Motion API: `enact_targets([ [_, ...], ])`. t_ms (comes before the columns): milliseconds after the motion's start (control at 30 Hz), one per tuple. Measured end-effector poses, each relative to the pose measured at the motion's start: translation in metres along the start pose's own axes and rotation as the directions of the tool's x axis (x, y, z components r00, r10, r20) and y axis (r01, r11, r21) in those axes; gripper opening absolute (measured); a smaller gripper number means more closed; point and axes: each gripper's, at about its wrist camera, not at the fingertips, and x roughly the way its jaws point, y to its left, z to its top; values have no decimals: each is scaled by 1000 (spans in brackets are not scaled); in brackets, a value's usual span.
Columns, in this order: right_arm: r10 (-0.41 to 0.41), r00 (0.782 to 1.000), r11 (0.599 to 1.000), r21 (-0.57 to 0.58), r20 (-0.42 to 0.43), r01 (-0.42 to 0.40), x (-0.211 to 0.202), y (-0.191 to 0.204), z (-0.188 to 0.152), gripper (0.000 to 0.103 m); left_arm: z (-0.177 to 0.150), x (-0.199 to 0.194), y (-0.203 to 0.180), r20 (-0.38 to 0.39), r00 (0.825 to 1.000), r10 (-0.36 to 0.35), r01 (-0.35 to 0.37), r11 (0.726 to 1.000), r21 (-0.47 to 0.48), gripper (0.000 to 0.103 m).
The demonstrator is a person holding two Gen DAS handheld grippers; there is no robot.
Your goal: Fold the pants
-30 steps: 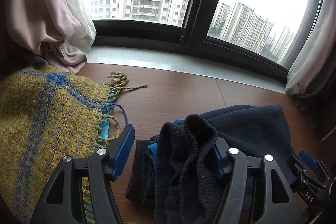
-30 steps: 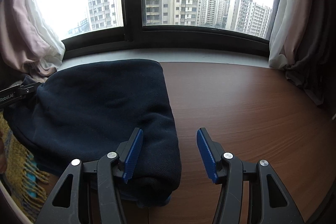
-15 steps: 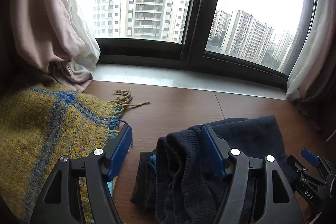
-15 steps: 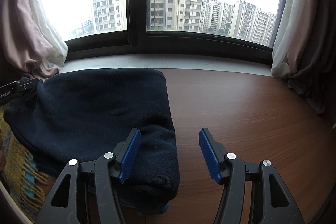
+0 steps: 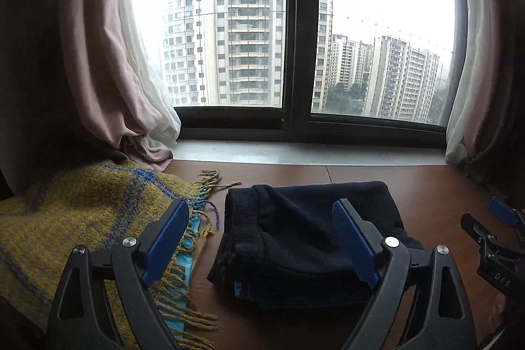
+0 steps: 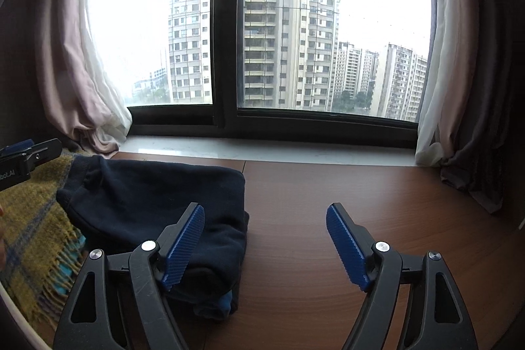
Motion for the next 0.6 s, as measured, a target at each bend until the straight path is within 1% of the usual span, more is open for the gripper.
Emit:
enact_targets([
  [67,25,1000,1000,-14,18,-25,-13,-6,-1,81,-7,-12,-10,-10,1000,21,-21,1000,5,91],
  [200,60,997,998,-37,41,-58,-35,-15,-5,81,-21,-37,-30,-11,1000,11,-11,1000,19,91],
  [333,89,994,995,-45,67,-86,-59,-26,-10,81,-34,-65,-50,18,1000,19,-20,999,37,91],
  [433,110,991,993,-51,80,-106,-77,-34,-15,81,-41,-85,-62,32,999,5,-6,999,41,91],
  [600,122,988,992,-48,99,-118,-107,-47,-26,81,-52,-120,-79,59,998,8,-10,999,40,91],
])
